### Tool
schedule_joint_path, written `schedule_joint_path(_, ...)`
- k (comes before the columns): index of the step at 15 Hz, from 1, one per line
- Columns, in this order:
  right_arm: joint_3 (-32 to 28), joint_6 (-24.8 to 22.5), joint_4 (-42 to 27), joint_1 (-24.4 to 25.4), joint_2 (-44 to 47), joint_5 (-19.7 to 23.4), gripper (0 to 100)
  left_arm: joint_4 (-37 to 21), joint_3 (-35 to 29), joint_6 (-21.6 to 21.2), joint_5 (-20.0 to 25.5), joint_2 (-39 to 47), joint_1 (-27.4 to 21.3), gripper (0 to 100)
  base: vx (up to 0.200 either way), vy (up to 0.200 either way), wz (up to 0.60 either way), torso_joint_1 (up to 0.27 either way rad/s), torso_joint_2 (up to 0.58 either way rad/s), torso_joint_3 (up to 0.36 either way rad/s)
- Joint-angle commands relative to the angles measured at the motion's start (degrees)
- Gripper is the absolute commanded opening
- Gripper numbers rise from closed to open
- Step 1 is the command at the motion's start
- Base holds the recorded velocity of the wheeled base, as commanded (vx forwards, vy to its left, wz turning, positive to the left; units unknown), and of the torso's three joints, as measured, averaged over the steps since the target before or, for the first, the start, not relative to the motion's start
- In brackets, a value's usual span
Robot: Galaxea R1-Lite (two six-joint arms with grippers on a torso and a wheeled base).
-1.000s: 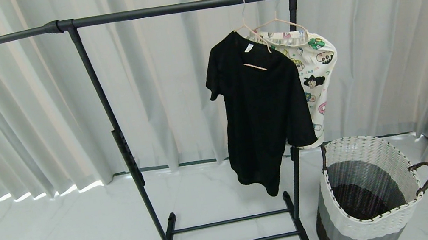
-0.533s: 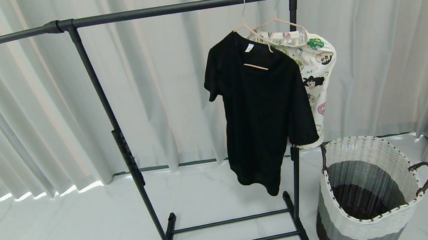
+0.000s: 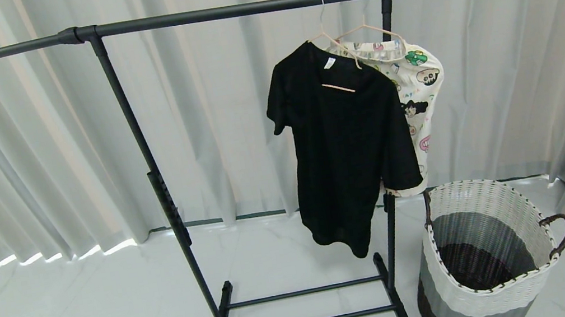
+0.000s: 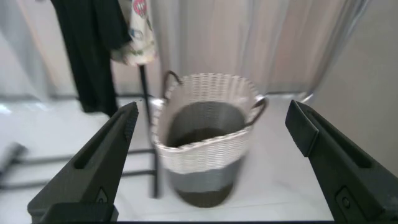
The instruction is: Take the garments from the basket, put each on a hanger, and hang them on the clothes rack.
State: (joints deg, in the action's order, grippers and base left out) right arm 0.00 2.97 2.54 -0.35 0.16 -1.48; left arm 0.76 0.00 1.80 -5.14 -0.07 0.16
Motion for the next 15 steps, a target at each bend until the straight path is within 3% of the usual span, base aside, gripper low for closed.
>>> schedule_joint_path(1,0.0,1.5,-0.1,0.0,-0.1,-0.1,100,0.0,0.0,0.0,0.0,0.1,0.0,100,0.0,0.0,0.0,0.0,0.0,0.0)
schedule_joint_path(4,0.0,3.8,-0.4,0.0,-0.1,-3.7,100,0.0,0.0,0.0,0.0,0.1,0.0,100,0.0,0.0,0.0,0.0,0.0,0.0)
schedule_joint_path(7,0.0,0.1,-1.0,0.0,-0.1,-1.3,100,0.0,0.0,0.0,0.0,0.1,0.0,100,0.0,0.0,0.0,0.0,0.0,0.0)
schedule_joint_path(9,0.0,-1.0,-2.4,0.0,-0.1,-6.3,100,0.0,0.0,0.0,0.0,0.1,0.0,100,0.0,0.0,0.0,0.0,0.0,0.0)
schedule_joint_path(11,0.0,-2.6,-4.3,0.2,-0.1,-3.3,100,0.0,0.0,0.0,0.0,0.1,0.0,100,0.0,0.0,0.0,0.0,0.0,0.0)
schedule_joint_path(15,0.0,-1.7,-4.3,0.2,-0.1,-3.4,100,0.0,0.0,0.0,0.0,0.1,0.0,100,0.0,0.0,0.0,0.0,0.0,0.0)
